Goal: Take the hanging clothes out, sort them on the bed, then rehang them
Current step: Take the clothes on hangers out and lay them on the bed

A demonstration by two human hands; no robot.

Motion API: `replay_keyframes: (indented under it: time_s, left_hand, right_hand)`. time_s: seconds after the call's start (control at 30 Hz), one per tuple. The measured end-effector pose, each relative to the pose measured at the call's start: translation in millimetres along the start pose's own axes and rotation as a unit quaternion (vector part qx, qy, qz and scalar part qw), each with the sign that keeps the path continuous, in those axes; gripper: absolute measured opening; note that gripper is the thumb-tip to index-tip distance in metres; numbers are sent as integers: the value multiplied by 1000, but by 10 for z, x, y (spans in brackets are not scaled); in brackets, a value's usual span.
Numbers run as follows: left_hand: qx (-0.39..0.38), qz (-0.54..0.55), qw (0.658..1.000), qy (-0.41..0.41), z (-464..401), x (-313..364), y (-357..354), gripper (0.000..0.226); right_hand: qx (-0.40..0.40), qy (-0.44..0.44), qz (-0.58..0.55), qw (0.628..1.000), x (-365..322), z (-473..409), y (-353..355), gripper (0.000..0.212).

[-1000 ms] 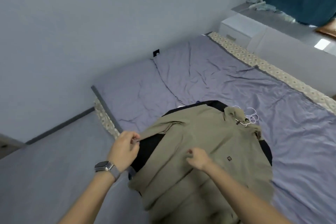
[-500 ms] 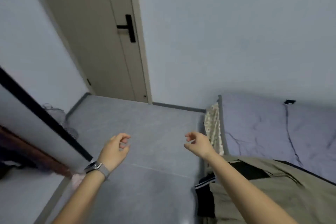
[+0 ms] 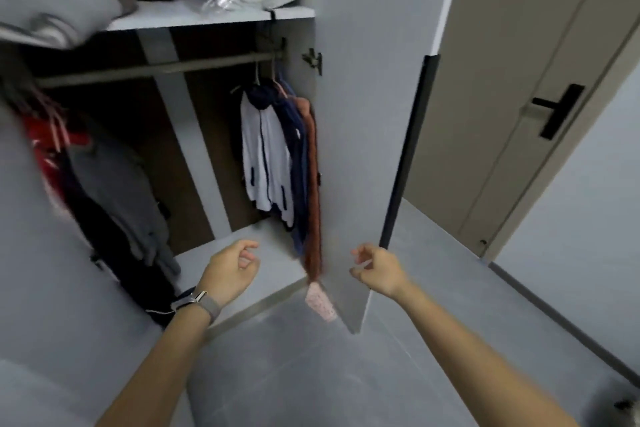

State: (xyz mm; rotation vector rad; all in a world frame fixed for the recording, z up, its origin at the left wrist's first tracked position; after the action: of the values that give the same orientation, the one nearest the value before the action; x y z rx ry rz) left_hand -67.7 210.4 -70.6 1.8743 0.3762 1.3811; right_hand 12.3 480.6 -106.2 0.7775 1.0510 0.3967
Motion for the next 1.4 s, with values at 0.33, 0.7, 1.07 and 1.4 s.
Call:
replay_keyframes:
  time_s: [0.33, 0.7, 1.07, 1.4]
  left_hand:
    - [79, -27, 992, 96, -535, -968, 810, 28]
    - [77, -15, 993, 86, -2630, -1193, 774, 34]
    - [81, -15, 995, 52, -3642, -1432, 1045, 34]
    - [75, -30, 996, 40, -3805, -1790, 1227, 34]
  right_hand:
    - [-92, 111, 2, 990, -1523, -1382, -789, 31]
    - [-97, 160, 25, 982, -2317, -3464, -460, 41]
    - [115, 175, -47, 977, -3005, -4384, 18, 59]
    - [21, 61, -40, 997, -3076, -4826, -201, 69]
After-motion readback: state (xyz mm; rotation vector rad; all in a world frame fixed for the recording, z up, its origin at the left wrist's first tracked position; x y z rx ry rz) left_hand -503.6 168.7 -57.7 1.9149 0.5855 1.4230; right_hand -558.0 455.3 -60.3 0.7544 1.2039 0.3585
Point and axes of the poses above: each hand's wrist, its own z-axis away from the middle knuckle, its own y-axis out of the back of the hand, x = y × z, the point moved 8 cm from there along -z, towards the middle knuckle, and after that the axes turned 9 degrees about -y, right-handed, at the moved point
